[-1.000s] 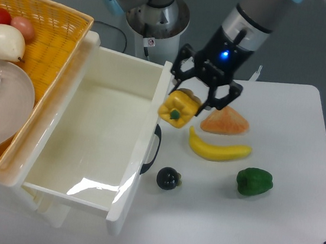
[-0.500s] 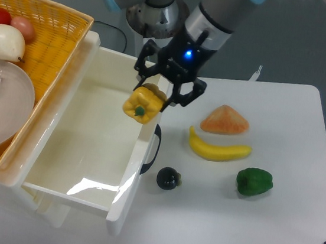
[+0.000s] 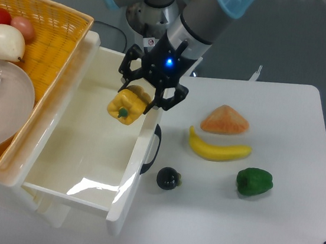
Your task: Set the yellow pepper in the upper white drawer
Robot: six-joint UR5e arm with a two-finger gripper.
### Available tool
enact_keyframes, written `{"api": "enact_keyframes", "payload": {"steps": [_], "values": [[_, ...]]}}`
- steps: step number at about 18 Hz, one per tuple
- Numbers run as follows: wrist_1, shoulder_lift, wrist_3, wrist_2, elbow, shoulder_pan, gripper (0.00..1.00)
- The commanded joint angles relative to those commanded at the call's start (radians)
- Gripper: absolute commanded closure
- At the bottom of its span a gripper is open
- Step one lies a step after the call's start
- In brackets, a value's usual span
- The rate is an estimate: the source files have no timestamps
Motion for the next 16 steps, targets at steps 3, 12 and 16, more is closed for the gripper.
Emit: {"api": "enact_keyframes", "payload": {"steps": [3, 12, 16], "values": [[0.003, 0.002, 0.009, 0.000, -0.009, 0.000, 0.65], [0.018, 0.003, 0.008, -0.006, -0.009, 0.000, 0.05], [0.020, 0.003, 0.012, -0.006, -0.008, 0.006, 0.00]]}}
